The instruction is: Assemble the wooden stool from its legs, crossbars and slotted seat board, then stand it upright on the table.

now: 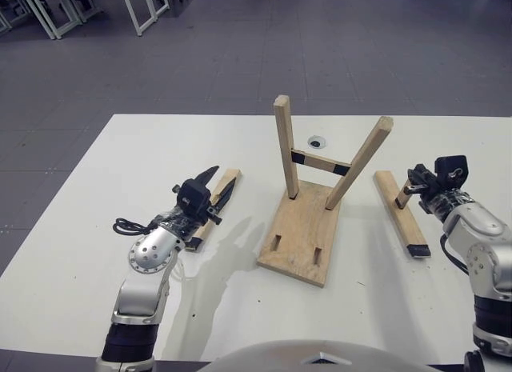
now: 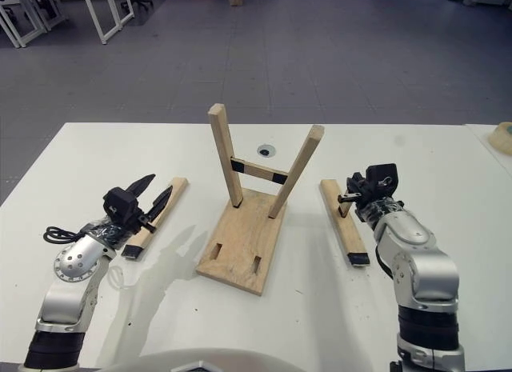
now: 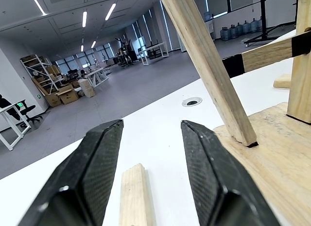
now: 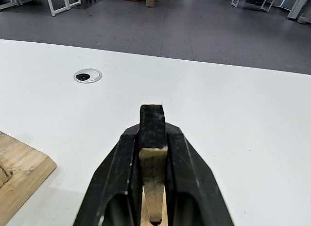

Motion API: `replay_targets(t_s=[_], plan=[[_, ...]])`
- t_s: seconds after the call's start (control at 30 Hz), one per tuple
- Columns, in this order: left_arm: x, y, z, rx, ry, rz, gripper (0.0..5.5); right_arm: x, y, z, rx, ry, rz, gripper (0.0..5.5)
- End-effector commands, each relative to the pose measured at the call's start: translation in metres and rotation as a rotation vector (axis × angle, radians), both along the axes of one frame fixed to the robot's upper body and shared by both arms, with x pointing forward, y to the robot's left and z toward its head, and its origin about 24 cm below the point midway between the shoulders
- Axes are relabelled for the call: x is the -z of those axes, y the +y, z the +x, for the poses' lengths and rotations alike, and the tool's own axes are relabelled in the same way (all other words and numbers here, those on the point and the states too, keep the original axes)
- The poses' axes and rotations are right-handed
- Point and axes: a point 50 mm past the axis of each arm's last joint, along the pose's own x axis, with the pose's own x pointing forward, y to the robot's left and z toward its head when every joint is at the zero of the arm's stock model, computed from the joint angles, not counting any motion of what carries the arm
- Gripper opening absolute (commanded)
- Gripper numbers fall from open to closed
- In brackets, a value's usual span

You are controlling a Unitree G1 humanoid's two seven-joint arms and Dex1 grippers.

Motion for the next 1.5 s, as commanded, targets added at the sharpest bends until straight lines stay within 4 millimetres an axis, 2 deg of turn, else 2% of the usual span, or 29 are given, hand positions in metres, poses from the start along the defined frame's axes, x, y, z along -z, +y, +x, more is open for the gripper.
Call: replay_targets(t_s=[0.03,0.13,0.17,0.33,0.4,0.5,0.57,0.63,0.7,0.83,0.9,0.97,1.07,1.17,1.23,1.33,1.4,1.5], plan=[[0.001,0.000,0.001,-0.004,0.004,0.009,2.20,-0.010,-0.002,0.006,0.023,-0.010,0.025,0.40],[0.001,0.001,0.001,-0.008,0.005,0.011,2.20,-0.016,-0.004,0.008,0.033,-0.023,0.010,0.40],[0.001,0.002,0.002,-0.009,0.005,0.011,2.20,-0.020,-0.003,0.009,0.032,-0.042,0.007,0.78],[0.005,0.005,0.000,-0.030,0.017,0.003,2.20,-0.049,0.004,0.014,0.018,-0.141,0.017,1.68],[0.006,0.006,0.000,-0.034,0.018,0.005,2.20,-0.068,0.005,0.018,0.034,-0.208,0.026,2.06],[0.006,0.006,0.001,-0.034,0.016,0.006,2.20,-0.097,0.009,0.029,0.033,-0.342,0.071,2.13],[0.006,0.005,0.002,-0.029,0.015,0.005,2.20,-0.103,0.011,0.039,0.025,-0.374,0.075,2.13],[0.006,0.004,0.003,-0.026,0.015,0.005,2.20,-0.094,0.011,0.046,0.017,-0.344,0.066,2.13],[0.006,0.004,0.003,-0.024,0.017,0.004,2.20,-0.067,0.012,0.052,0.017,-0.251,0.056,2.13],[0.009,0.003,0.002,-0.026,0.028,-0.003,2.20,0.012,0.001,0.044,0.052,0.005,0.002,2.13],[0.010,0.003,0.002,-0.026,0.035,-0.005,2.20,0.025,-0.002,0.042,0.057,0.036,-0.001,2.13],[0.010,0.004,0.002,-0.028,0.037,-0.006,2.20,0.013,-0.004,0.046,0.057,-0.019,0.033,2.13],[0.010,0.004,0.002,-0.031,0.037,-0.006,2.20,-0.041,0.006,0.052,0.003,-0.218,0.107,2.13],[0.011,0.005,-0.001,-0.039,0.038,-0.007,2.20,-0.084,0.014,0.046,-0.037,-0.384,0.126,2.13],[0.011,0.005,-0.002,-0.044,0.040,-0.010,2.20,-0.098,0.013,0.038,-0.031,-0.436,0.141,2.13],[0.011,0.006,-0.004,-0.054,0.040,-0.012,2.20,-0.090,0.008,0.019,-0.009,-0.435,0.133,2.13],[0.011,0.006,-0.005,-0.054,0.041,-0.014,2.20,-0.070,0.005,0.003,0.013,-0.396,0.132,2.13],[0.013,0.009,-0.007,-0.065,0.051,-0.011,2.20,-0.023,0.003,-0.031,0.005,-0.287,0.079,2.73]])
